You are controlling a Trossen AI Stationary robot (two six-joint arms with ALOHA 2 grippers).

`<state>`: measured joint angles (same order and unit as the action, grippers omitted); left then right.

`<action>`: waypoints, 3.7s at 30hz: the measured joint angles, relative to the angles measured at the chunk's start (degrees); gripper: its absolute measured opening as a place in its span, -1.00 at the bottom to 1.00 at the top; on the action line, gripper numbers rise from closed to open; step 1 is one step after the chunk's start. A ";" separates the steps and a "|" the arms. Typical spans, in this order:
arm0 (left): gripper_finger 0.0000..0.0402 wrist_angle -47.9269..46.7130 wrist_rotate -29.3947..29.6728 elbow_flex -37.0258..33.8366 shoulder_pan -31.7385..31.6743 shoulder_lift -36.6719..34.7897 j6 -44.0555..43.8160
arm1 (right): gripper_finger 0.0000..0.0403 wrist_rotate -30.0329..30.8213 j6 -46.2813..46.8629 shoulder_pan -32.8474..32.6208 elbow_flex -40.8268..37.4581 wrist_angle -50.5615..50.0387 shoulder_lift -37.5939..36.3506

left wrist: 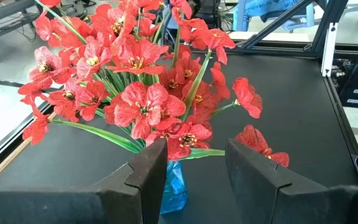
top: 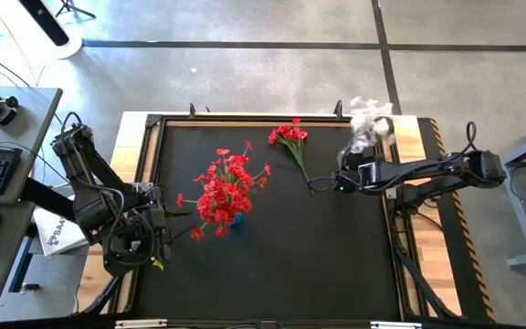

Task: Sort flowers into vase by color
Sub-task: Adjust the transparent vase, then put the red flowers into the blue vase

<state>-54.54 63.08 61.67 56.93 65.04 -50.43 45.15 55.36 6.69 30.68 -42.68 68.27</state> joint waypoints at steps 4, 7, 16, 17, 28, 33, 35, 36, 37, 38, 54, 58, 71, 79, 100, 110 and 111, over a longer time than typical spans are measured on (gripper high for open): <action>-0.25 0.00 -0.01 0.00 0.00 0.01 -0.14 | 0.43 0.01 -0.46 0.02 0.07 0.03 -1.08; -0.25 -0.01 0.01 0.00 0.00 0.00 -0.25 | 0.47 -0.04 -1.17 0.03 0.11 0.05 -2.23; -0.25 -0.05 -0.08 0.00 0.00 0.00 -0.34 | 0.49 -1.84 -2.87 0.01 0.24 0.02 -7.24; -0.25 -0.05 -0.08 0.00 0.00 0.00 -0.34 | 0.49 -2.95 -2.19 0.03 0.24 -0.37 -7.83; -0.25 -0.07 -0.19 0.00 0.00 0.01 -0.42 | 0.49 -23.84 6.25 -4.61 0.28 0.03 -7.58; -0.25 -0.07 -0.52 0.00 0.00 0.00 -0.44 | 0.49 -19.85 9.13 -13.84 0.33 12.41 -1.13; -0.25 -0.07 -0.55 0.00 0.00 0.00 -0.42 | 0.49 -15.87 8.74 -16.62 0.35 19.47 3.08; -0.25 -0.07 -0.57 0.00 0.00 0.01 -0.42 | 0.49 -13.46 8.08 -17.60 0.35 22.86 5.46; -0.25 -0.07 -0.56 0.00 0.00 0.00 -0.42 | 0.49 -10.90 7.05 -18.20 0.35 26.50 7.84; -0.25 -0.09 -0.59 0.00 0.00 0.00 -0.35 | 0.48 -8.67 5.52 -18.36 0.35 30.27 10.33; -0.25 -0.09 -0.60 0.00 0.02 0.00 1.13 | -0.33 -1.85 -1.37 -7.46 0.61 51.45 31.58; -0.25 -0.07 -0.72 0.00 0.02 0.00 1.13 | -0.62 -1.69 -2.08 -8.37 0.66 51.47 31.69; -0.25 -0.07 -1.17 0.00 0.02 0.00 0.06 | -0.99 -3.06 1.21 -18.31 7.21 40.86 31.93; -0.25 -0.01 -5.06 0.04 0.15 -0.45 -0.55 | -1.00 -7.82 10.71 -28.01 19.82 17.62 31.98; -0.25 -10.24 -18.88 9.20 1.93 -1.61 -2.55 | -0.30 -12.90 10.63 -31.42 29.71 4.42 31.91; -0.25 -16.46 -15.56 9.18 5.63 -1.55 -11.45 | 0.19 -5.05 7.26 -11.43 32.26 5.04 35.24; -0.25 -16.41 -15.09 9.18 5.97 -1.55 -11.42 | 0.18 -5.14 6.14 -9.59 32.26 6.54 36.19</action>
<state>-70.94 47.99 70.85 62.90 63.48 -61.84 40.01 61.50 -2.90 62.94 -36.14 104.46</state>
